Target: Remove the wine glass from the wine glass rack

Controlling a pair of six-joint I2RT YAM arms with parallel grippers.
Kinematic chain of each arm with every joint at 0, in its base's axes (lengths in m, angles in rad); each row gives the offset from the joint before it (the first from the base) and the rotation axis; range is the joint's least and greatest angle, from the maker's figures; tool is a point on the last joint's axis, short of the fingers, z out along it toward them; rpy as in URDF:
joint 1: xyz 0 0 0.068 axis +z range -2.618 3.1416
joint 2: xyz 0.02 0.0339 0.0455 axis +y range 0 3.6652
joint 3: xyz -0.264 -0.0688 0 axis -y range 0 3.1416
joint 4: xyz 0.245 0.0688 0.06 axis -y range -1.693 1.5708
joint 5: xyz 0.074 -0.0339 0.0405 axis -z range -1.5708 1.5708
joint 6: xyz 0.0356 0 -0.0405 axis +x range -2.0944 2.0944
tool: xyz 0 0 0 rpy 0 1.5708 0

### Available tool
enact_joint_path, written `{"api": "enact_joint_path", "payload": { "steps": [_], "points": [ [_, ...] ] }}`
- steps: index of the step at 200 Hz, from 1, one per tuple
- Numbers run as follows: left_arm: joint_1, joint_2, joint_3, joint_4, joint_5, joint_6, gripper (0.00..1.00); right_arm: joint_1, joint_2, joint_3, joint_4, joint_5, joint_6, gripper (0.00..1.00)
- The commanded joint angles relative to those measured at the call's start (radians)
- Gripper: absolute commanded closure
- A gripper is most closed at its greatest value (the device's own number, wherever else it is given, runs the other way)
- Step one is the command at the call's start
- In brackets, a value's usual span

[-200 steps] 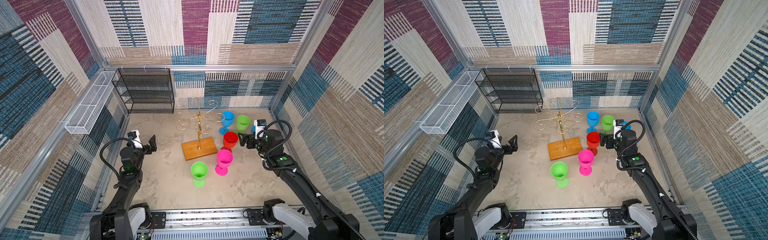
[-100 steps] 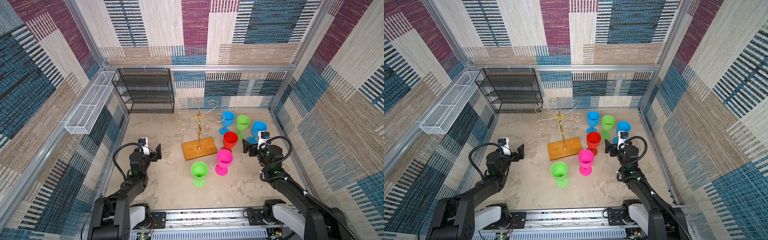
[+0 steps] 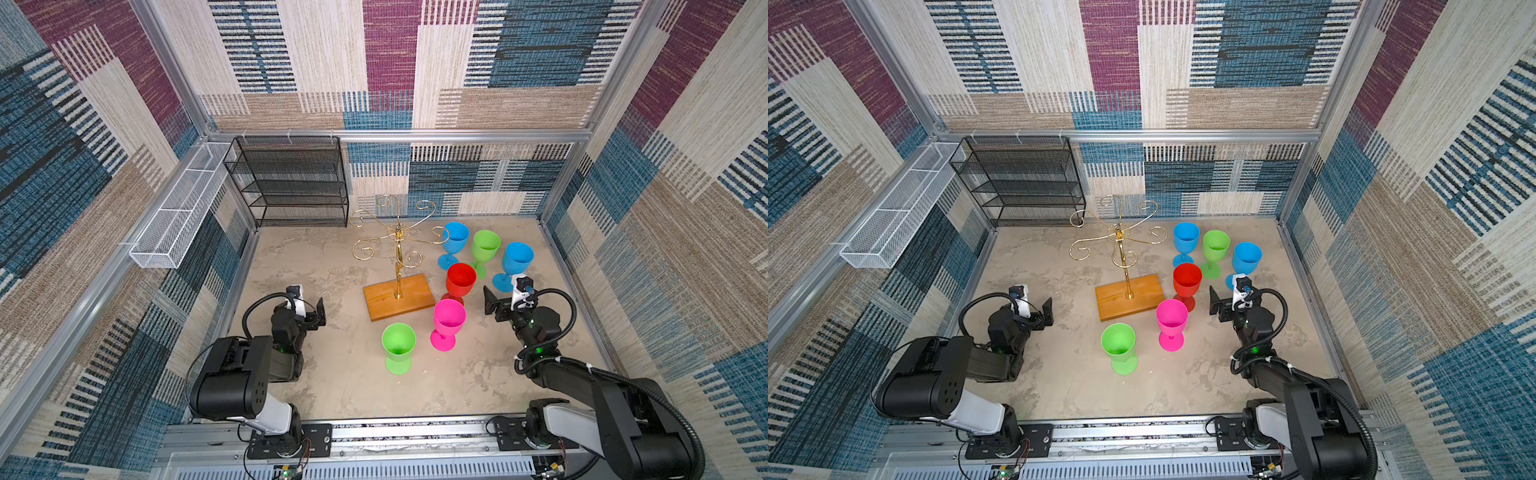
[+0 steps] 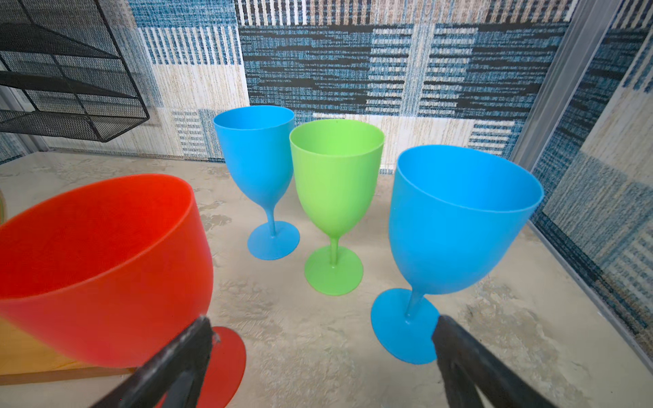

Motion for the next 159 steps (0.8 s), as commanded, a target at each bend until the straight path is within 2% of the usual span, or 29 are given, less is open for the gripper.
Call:
{"api": "enact_joint_path", "payload": {
  "steps": [1,21,61,106,134,159],
  "points": [
    [-0.018,-0.002,0.020,0.033,-0.127,0.001,0.01,-0.003,0.039,-0.025,0.186,0.005,-0.037,0.01],
    [-0.028,-0.003,0.012,0.048,-0.198,-0.017,0.01,-0.004,0.073,-0.059,0.279,0.016,-0.045,0.01],
    [-0.028,0.022,-0.036,0.169,-0.069,0.028,0.01,-0.009,0.148,-0.055,0.361,0.007,-0.056,0.01],
    [-0.029,0.023,-0.039,0.174,-0.067,0.029,0.01,-0.024,0.175,-0.073,0.420,-0.009,-0.034,0.01],
    [-0.028,0.019,-0.025,0.148,-0.054,0.035,0.01,-0.037,0.200,-0.073,0.445,-0.017,-0.021,0.01],
    [-0.028,-0.007,0.027,0.014,-0.019,0.048,0.01,-0.041,0.249,-0.074,0.490,-0.018,-0.021,0.01]
  ]
}}
